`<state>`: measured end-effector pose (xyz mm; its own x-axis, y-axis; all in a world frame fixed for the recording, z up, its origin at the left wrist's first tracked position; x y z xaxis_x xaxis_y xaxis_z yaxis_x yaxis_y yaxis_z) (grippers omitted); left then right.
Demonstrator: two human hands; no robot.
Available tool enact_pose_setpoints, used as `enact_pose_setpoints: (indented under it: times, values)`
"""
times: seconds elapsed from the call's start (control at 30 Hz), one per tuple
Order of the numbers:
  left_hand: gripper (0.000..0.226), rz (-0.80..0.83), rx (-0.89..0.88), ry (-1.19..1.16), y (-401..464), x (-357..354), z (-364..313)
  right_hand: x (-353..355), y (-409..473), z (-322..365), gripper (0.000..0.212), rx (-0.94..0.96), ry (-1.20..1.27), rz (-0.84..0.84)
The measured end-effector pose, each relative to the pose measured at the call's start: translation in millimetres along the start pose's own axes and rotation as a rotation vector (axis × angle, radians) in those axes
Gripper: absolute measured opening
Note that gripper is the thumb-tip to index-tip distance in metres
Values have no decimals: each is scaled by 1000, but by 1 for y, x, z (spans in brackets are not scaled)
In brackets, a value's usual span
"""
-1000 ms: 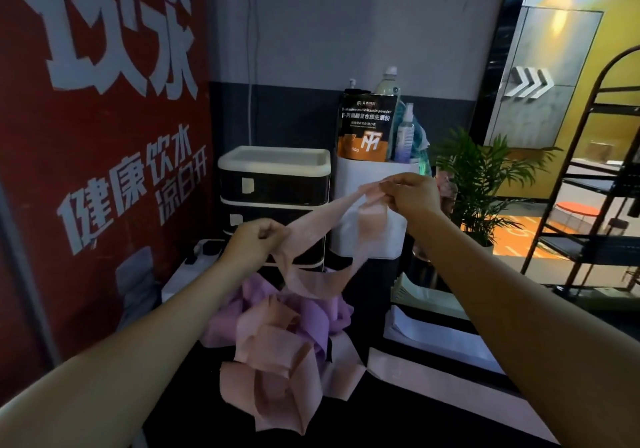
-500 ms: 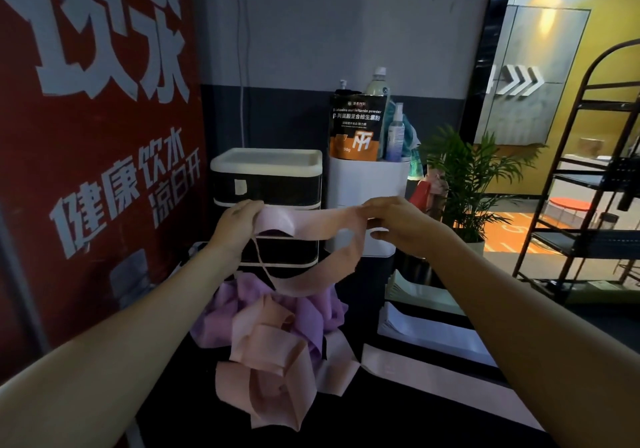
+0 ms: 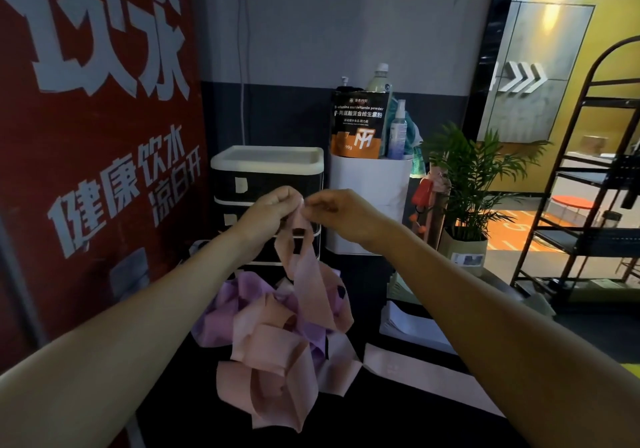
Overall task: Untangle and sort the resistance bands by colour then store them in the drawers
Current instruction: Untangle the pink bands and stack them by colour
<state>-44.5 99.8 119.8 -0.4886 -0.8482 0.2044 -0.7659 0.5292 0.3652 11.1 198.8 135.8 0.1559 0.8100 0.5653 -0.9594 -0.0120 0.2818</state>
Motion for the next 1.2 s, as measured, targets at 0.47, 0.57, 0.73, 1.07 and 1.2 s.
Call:
enact_pose_setpoints:
  times: [0.47,0.57,0.73,1.07,1.2]
  values:
    - [17,35,247,-127,-12,-6,30,-2,3,-10,17,-60,106,-136]
    - [17,24,263,-164,-13,-8,30,-3,1,-13,16,-82,97,-141]
    - [7,-99,236,-183,-10,5,26,1,-2,-22,4,-126,76,-132]
    - [11,-78,96,-16,-2,16,0,-11,4,-9,31,-38,123,-22]
    - [12,-146,30,45,-1,25,-13,-14,4,-15,22,-77,18,-30]
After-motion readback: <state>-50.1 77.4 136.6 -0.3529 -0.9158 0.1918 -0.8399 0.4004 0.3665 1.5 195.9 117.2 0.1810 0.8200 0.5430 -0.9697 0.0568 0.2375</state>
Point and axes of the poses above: each hand's wrist, its own y-axis towards the middle knuckle, its own x-axis out of the back of the hand, z = x × y, the point moved 8 cm from there along y, towards the middle knuckle, and after that the axes turned 1 degree about -x, right-handed, at the moved point
